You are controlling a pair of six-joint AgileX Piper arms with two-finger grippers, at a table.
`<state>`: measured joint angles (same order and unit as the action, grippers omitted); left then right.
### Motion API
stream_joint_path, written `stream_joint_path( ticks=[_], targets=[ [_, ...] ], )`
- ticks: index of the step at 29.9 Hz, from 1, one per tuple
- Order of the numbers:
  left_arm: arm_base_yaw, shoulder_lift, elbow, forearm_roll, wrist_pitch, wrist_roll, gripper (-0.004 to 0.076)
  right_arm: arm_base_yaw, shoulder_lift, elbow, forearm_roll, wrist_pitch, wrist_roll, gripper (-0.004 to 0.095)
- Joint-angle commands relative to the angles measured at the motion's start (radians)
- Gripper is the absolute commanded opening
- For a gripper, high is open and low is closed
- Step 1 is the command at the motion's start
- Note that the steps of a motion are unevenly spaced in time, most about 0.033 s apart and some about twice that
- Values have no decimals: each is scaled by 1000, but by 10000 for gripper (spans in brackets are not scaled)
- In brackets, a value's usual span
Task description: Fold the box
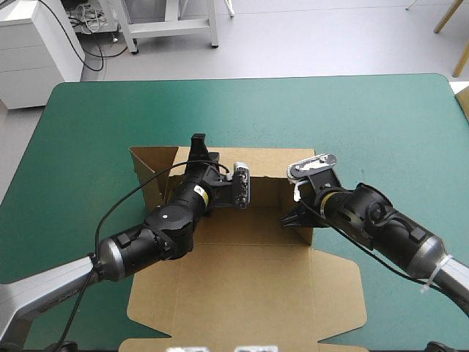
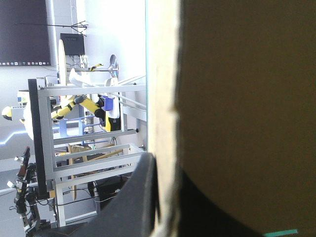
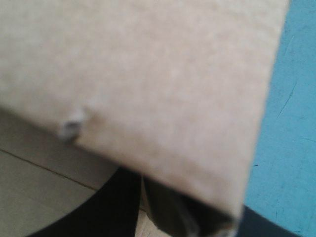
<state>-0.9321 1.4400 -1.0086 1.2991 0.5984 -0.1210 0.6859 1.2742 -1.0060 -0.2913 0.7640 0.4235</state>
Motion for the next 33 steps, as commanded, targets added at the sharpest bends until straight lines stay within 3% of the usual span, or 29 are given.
stream_joint_path(
  ticks=[1, 4, 11, 14, 20, 22, 33],
  targets=[
    [-6, -25, -16, -6, -15, -18, -8, 17, -31, -29, -30, -74, 41, 164],
    [-6, -25, -16, -6, -15, -18, -8, 17, -31, -29, -30, -74, 41, 1],
    [-6, -25, -16, -7, -15, -17, 6, 17, -31, -29, -41, -78, 44, -16],
    [-6, -25, -16, -10, -14, -17, 82, 17, -31, -29, -43, -92, 45, -16],
    [-7, -25, -16, -10, -4, -17, 349, 17, -31, -29, -45, -111, 55, -16],
    [-17, -25, -16, -10, 16, -17, 403, 17, -31, -29, -45, -111, 55, -16],
    [-189, -25, -16, 2, 236, -17, 413, 17, -29, -29, -154, -113, 143, -16]
  ],
)
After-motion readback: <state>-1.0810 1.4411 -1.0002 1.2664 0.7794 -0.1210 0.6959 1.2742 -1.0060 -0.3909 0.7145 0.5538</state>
